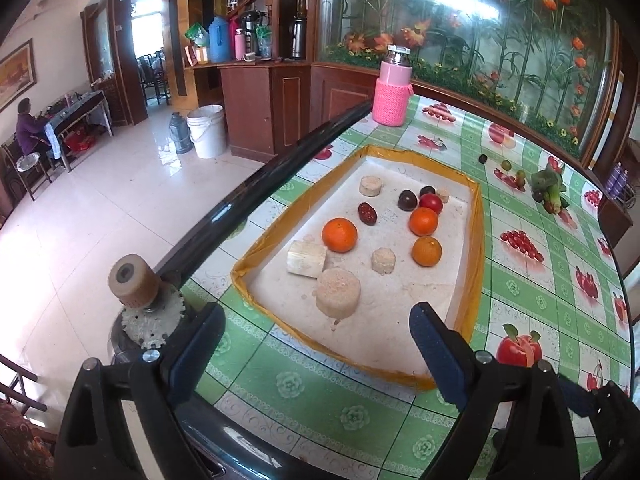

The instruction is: Organize fruits

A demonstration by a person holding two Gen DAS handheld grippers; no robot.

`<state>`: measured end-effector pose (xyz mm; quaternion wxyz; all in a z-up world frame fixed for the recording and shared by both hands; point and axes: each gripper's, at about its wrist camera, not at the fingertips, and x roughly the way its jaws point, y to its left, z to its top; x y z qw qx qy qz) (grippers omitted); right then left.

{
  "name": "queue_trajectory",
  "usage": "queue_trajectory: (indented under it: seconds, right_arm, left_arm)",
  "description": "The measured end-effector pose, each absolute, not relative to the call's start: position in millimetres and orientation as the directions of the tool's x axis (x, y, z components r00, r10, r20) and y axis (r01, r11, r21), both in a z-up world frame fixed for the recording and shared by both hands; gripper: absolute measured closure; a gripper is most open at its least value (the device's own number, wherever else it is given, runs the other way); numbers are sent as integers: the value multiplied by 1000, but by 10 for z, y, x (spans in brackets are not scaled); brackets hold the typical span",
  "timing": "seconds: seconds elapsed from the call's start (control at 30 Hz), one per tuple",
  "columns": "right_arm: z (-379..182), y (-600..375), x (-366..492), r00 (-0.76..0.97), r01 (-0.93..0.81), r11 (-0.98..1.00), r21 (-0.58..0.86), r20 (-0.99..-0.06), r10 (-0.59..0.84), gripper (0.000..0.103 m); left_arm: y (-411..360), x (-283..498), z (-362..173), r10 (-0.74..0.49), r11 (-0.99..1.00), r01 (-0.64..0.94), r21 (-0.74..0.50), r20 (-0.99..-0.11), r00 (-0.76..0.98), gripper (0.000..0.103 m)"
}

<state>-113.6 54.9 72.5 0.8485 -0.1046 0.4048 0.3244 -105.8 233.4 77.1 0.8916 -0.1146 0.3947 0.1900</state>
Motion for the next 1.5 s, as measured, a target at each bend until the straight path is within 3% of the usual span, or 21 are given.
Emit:
queue_trajectory:
  seconds: [0.4, 0.47, 0.73, 0.9, 1.5]
  right_arm:
    - [777, 412, -1066, 562, -483, 874, 53, -746, 356, 27]
    - [783, 401, -1048, 573, -460, 886, 51, -745, 341, 20]
    - [815, 475, -1056, 603, -428, 903, 38, -732, 317, 12]
    - [820, 517, -1070, 608, -429, 903, 21, -733, 306, 12]
    - [807, 564, -1091, 611, -434, 901, -5, -736, 291, 11]
  left_arm:
    - [2361, -1163, 715, 217, 927, -370, -53, -731, 647, 1]
    - [2332, -1191, 709, 216, 937, -348, -32, -729, 650, 1]
    - [2254, -1284, 732, 257, 942, -335, 33, -712, 653, 0]
    - [2238, -1260, 766, 346, 920, -373, 120, -694, 631, 0]
    - [2263, -1297, 729, 301, 933, -352, 75, -702, 646, 1]
